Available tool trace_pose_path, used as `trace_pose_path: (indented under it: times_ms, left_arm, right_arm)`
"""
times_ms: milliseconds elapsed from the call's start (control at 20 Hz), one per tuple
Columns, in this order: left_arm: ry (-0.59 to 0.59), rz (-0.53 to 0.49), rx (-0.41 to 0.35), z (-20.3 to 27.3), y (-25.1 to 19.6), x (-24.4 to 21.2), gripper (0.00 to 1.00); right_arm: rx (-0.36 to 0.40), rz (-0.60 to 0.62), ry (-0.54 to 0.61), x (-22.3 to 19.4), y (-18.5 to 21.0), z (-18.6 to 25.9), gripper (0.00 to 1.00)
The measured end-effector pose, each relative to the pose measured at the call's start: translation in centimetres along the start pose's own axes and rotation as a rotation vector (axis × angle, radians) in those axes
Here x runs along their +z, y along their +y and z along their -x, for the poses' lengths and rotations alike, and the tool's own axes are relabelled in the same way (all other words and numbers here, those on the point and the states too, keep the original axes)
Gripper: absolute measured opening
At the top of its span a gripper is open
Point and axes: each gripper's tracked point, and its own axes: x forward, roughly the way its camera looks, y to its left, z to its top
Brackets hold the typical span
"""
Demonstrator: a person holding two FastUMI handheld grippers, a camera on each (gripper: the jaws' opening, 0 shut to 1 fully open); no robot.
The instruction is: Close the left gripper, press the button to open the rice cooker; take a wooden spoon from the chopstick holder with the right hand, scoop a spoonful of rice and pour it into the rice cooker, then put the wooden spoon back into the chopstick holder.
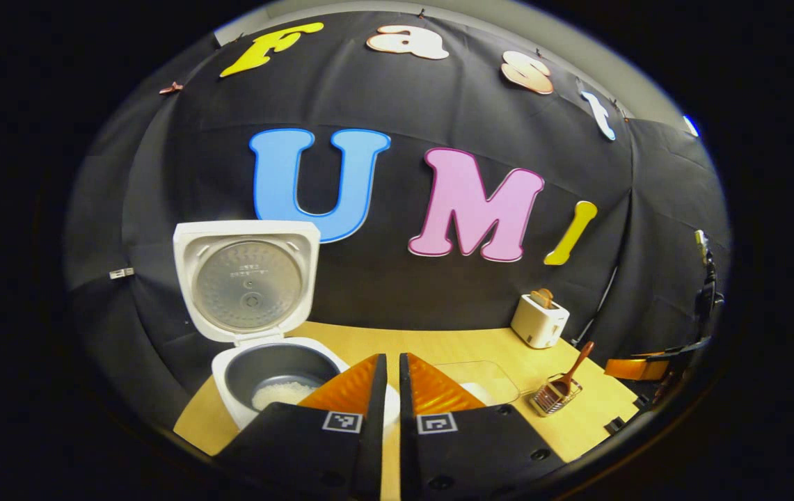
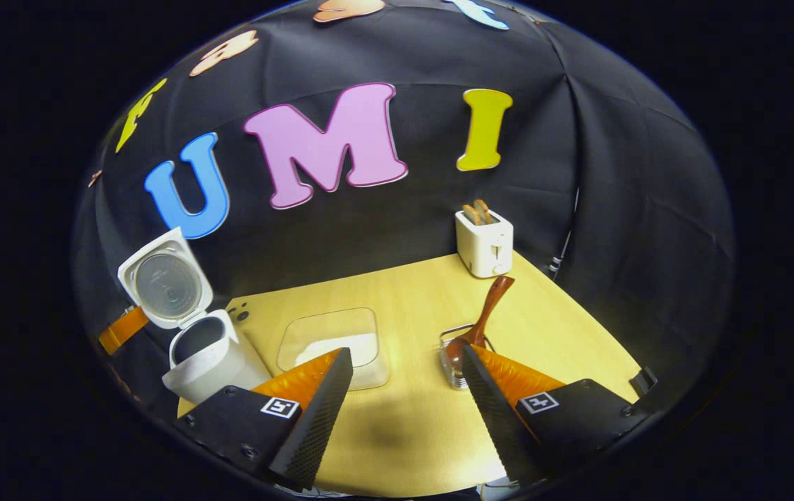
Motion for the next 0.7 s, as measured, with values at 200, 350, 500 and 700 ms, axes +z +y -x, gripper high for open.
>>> trace_pose_path:
  times_ms: [200, 350, 500, 700]
  left_arm:
    - [0.012, 0.011, -0.007, -1.0, -3.0, -0.5, 0.5]
    - [0.054, -0.008, 0.056, -1.3, -3.5, -2.1, 0.9]
    - [0.089, 0.018, 0.1, -1.5, -4.4, -3.2, 0.97]
    - [0.101, 0.021, 0.153, -1.5, -4.8, -3.6, 0.96]
  right_arm:
    - [-0.02, -0.047, 0.019, 0.8, -3.8, -3.2, 0.98]
    - [-0.004, -0.05, 0.052, 0.7, -5.7, -5.5, 0.98]
    - [0.027, -0.053, 0.088, 0.4, -6.9, -8.1, 0.98]
    - [0.059, -0.073, 0.141, -0.4, -8.3, -11.4, 0.98]
